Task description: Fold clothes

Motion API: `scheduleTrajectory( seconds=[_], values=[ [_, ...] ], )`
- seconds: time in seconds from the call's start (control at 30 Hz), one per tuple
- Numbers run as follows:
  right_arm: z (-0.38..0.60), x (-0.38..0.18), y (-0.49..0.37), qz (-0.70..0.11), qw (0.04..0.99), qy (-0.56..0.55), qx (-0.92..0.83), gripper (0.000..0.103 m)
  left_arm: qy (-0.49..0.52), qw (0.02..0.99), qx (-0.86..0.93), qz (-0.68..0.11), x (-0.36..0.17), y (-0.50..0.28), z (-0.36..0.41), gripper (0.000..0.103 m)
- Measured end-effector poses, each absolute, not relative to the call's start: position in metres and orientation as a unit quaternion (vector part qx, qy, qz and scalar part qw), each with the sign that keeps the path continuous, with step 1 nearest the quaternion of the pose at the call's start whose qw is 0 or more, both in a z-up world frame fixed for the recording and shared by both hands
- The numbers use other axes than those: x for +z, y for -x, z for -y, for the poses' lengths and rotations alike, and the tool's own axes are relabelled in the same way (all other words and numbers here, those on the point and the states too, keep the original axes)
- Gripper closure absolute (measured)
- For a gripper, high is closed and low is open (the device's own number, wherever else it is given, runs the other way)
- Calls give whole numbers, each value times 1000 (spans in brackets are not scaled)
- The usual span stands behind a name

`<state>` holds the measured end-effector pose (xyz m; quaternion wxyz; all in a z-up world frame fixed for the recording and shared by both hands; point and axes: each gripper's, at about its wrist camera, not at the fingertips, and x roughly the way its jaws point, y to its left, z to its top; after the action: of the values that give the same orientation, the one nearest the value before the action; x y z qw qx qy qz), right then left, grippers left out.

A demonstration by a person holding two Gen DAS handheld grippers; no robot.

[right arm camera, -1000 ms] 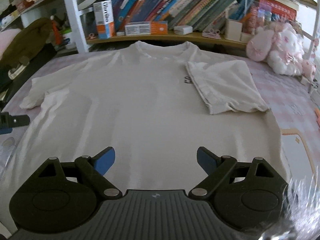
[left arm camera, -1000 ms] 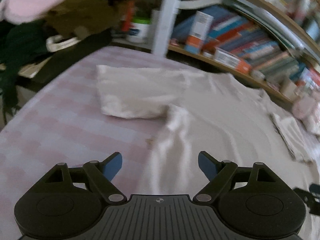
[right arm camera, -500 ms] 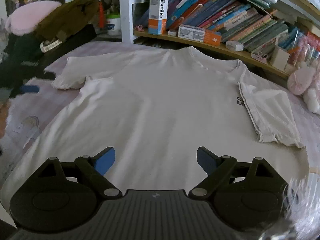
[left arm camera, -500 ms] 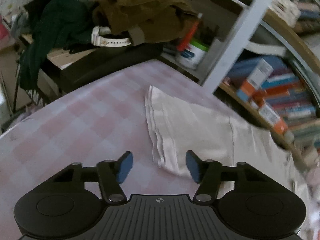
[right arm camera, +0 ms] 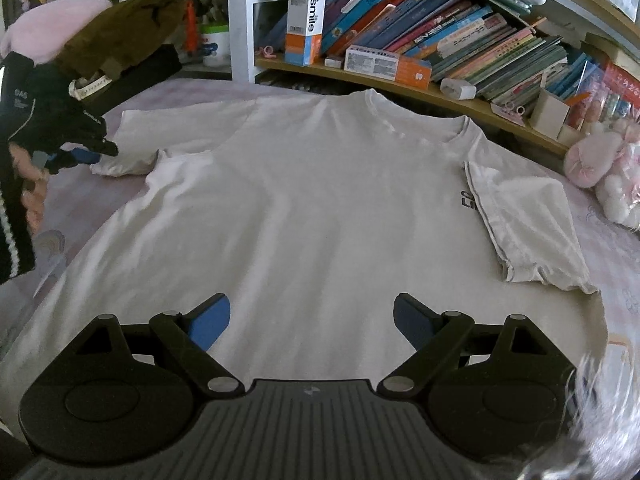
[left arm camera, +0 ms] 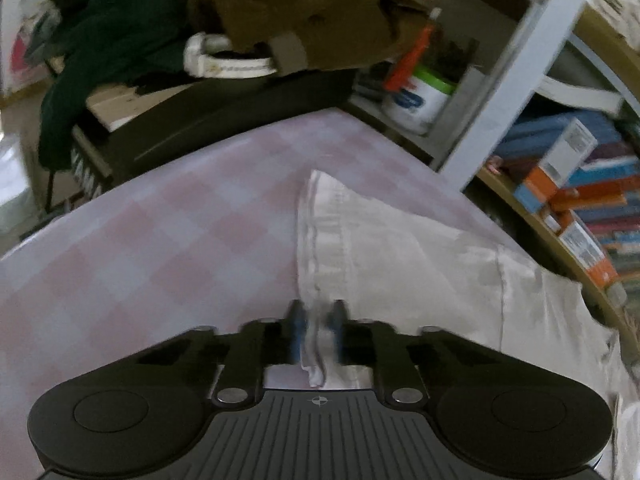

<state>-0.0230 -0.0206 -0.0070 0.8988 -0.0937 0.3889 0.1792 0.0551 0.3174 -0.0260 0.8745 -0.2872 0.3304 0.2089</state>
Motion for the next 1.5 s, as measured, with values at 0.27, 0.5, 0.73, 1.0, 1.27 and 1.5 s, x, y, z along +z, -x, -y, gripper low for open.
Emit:
scheduleTrajectory(
  seconds=[0.27,0.5,0.73,1.0,1.27,1.5],
  values=[
    [36,-12,21,-396,896,80,184,14,348,881,180,-265,2,-61,-305,102],
    [65,-15,18,-395,900,55,177,14,223,940,53,-252,32,-98,-198,102],
    [99,-24,16,-411,899,23,152,14,47,927,-72,-366,-23,-115,-68,72],
    [118,-34,17,-427,893,7,139,14,111,942,-19,-318,-11,-108,-99,36],
    [130,-38,18,-436,892,0,123,14,176,919,59,-349,-28,-172,-132,36],
    [135,-40,15,-439,892,-5,109,14,312,888,-133,-310,-9,-192,-109,25]
  ],
)
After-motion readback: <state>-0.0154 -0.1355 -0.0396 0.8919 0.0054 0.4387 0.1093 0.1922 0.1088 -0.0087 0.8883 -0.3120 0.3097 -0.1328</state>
